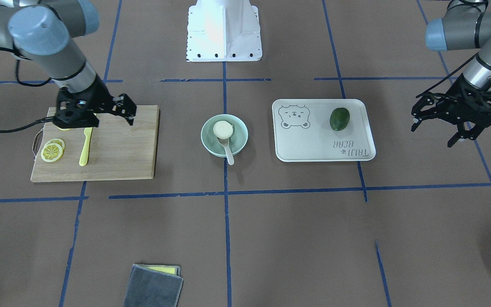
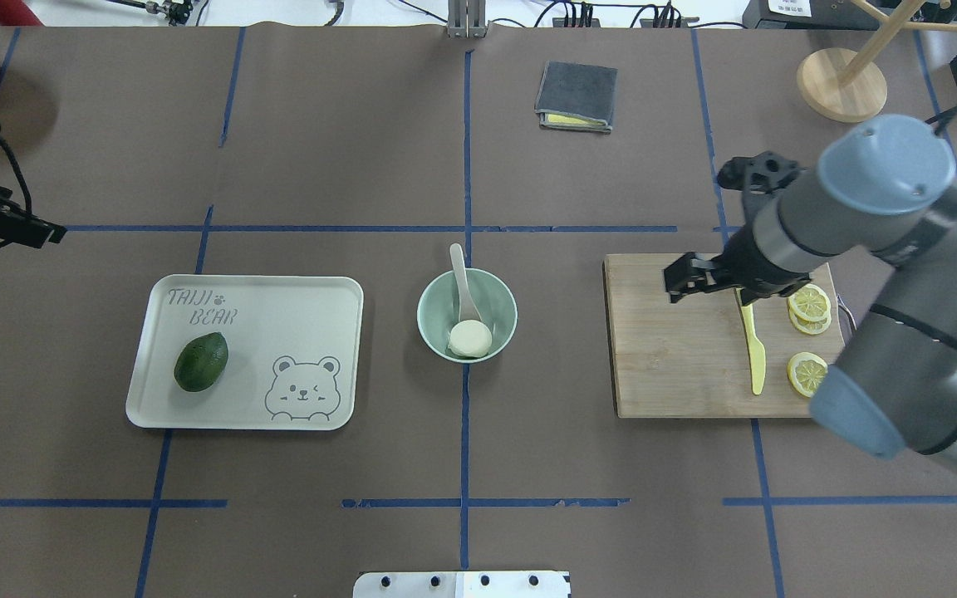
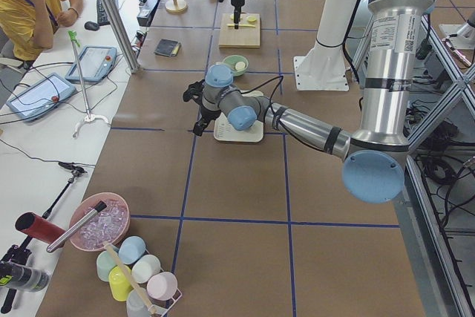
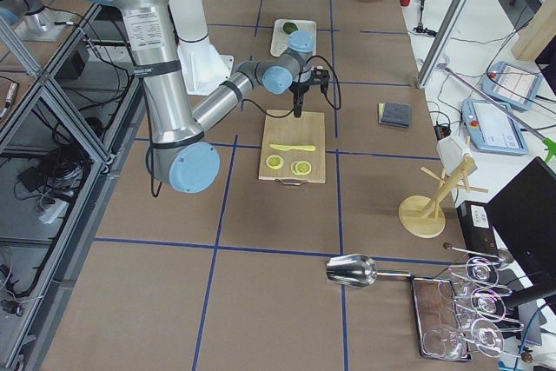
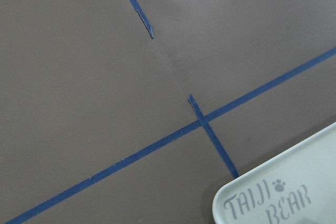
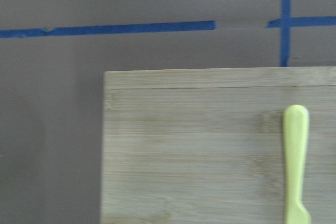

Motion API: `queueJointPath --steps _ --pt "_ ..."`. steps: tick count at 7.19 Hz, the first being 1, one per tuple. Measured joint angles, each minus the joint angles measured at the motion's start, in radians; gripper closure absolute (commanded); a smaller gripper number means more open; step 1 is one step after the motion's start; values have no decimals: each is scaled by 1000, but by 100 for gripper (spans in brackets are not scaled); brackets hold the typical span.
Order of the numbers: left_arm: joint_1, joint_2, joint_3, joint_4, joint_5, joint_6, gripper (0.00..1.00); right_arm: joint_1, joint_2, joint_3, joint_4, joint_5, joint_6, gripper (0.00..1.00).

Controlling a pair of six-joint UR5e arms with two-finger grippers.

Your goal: Put spoon and bun in bowl

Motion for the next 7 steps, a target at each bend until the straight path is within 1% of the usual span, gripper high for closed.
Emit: queueJointPath --steps 1,2,3,5,7 --pt "-65 30 14 3 -30 91 1 87 -100 26 3 52 -141 0" --pt "-145 54 30 21 -63 200 1 180 -180 32 3 102 -287 0" --pt "-234 70 40 73 -91 324 1 292 -248 21 -5 150 -457 0" --pt "-367 70 46 224 -114 485 0 502 -321 -55 -41 234 -773 0" --pt "-413 64 50 369 -126 518 0 654 -346 -111 -134 260 -1047 0"
